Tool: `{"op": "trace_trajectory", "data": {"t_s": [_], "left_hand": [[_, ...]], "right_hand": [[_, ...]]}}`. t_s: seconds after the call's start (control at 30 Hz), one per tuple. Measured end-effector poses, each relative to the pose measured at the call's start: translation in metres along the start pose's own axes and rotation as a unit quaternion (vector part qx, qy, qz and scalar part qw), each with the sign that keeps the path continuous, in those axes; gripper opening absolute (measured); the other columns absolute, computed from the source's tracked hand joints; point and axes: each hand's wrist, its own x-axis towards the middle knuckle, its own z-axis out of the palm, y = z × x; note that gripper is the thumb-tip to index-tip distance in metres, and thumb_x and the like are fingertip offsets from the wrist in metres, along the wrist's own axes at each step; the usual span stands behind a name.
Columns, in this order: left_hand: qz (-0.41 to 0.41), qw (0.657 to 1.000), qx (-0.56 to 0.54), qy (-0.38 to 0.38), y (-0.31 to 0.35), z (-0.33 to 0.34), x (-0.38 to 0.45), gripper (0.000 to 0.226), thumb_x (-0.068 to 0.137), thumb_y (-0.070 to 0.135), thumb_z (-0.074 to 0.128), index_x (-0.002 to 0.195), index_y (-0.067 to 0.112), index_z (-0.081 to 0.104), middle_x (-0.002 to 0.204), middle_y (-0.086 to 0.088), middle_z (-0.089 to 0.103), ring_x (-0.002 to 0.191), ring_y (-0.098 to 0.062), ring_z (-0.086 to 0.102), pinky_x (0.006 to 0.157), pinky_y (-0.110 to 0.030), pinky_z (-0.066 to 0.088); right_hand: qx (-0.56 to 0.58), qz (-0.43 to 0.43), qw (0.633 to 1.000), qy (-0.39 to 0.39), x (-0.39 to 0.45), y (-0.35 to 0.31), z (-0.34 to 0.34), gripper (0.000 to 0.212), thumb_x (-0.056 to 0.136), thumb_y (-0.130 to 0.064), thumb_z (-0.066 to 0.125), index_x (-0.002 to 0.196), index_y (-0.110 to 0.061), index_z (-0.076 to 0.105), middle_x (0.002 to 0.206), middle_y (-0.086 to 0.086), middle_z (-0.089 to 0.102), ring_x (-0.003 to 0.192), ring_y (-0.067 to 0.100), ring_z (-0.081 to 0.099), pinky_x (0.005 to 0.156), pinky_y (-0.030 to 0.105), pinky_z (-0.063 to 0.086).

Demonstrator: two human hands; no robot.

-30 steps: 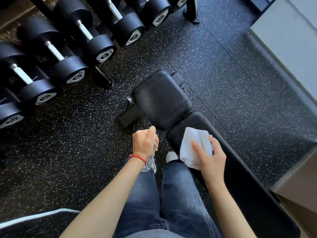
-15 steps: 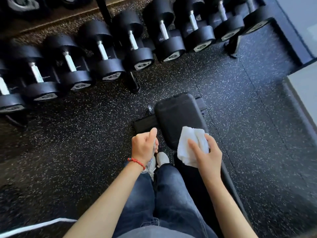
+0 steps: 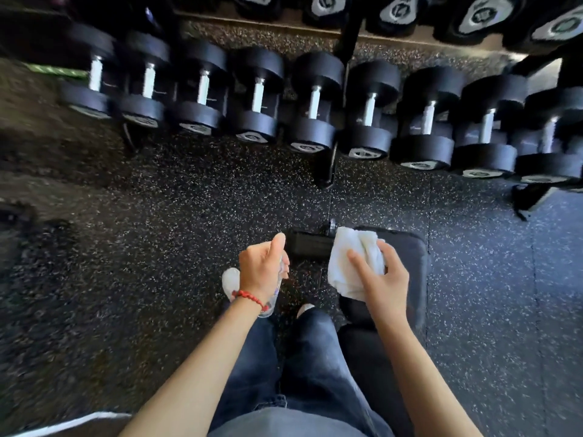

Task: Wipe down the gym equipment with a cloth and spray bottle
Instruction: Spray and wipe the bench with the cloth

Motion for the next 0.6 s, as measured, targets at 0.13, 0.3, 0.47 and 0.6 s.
{"op": "trace_trajectory", "data": {"t_s": [0.13, 0.3, 0.47, 0.6], "left_hand": [[0.008, 0.999, 0.006, 0.049, -0.004, -0.047, 0.027, 0.058, 0.071, 0.059, 0.037, 0.039, 0.016, 0.057, 0.035, -0.003, 0.053, 0.039, -0.017, 0.052, 0.056, -0.035, 0.047], [0.004, 0.996, 0.008, 0.090, -0.009, -0.122, 0.070, 0.065, 0.074, 0.062, 0.033, 0.039, 0.012, 0.056, 0.035, -0.003, 0.052, 0.039, -0.016, 0.054, 0.053, -0.029, 0.046], [0.007, 0.992, 0.011, 0.125, -0.008, -0.205, 0.109, 0.079, 0.071, 0.064, 0.028, 0.046, -0.004, 0.057, 0.039, -0.008, 0.054, 0.034, -0.005, 0.050, 0.043, -0.013, 0.037], [-0.006, 0.986, 0.001, 0.168, -0.019, -0.265, 0.133, 0.077, 0.071, 0.066, 0.029, 0.046, -0.002, 0.058, 0.040, -0.006, 0.054, 0.034, -0.005, 0.050, 0.043, -0.013, 0.037]], "right_hand": [[-0.015, -0.019, 0.998, -0.060, 0.004, -0.023, 0.056, 0.024, 0.078, -0.024, 0.072, 0.084, -0.039, 0.054, 0.089, -0.021, 0.059, 0.083, -0.009, 0.054, 0.073, 0.005, 0.039], [-0.051, -0.039, 0.991, -0.116, 0.008, -0.057, 0.144, 0.024, 0.078, -0.026, 0.072, 0.096, -0.029, 0.056, 0.092, -0.018, 0.058, 0.085, 0.002, 0.054, 0.076, 0.016, 0.040], [-0.064, -0.049, 0.982, -0.172, 0.004, -0.097, 0.240, 0.029, 0.079, -0.026, 0.072, 0.104, -0.021, 0.058, 0.094, -0.017, 0.059, 0.088, 0.001, 0.054, 0.078, 0.015, 0.041], [-0.081, -0.074, 0.971, -0.212, 0.000, -0.123, 0.311, 0.028, 0.079, -0.026, 0.072, 0.103, -0.022, 0.058, 0.093, -0.015, 0.060, 0.087, -0.001, 0.054, 0.075, 0.009, 0.038]]}}
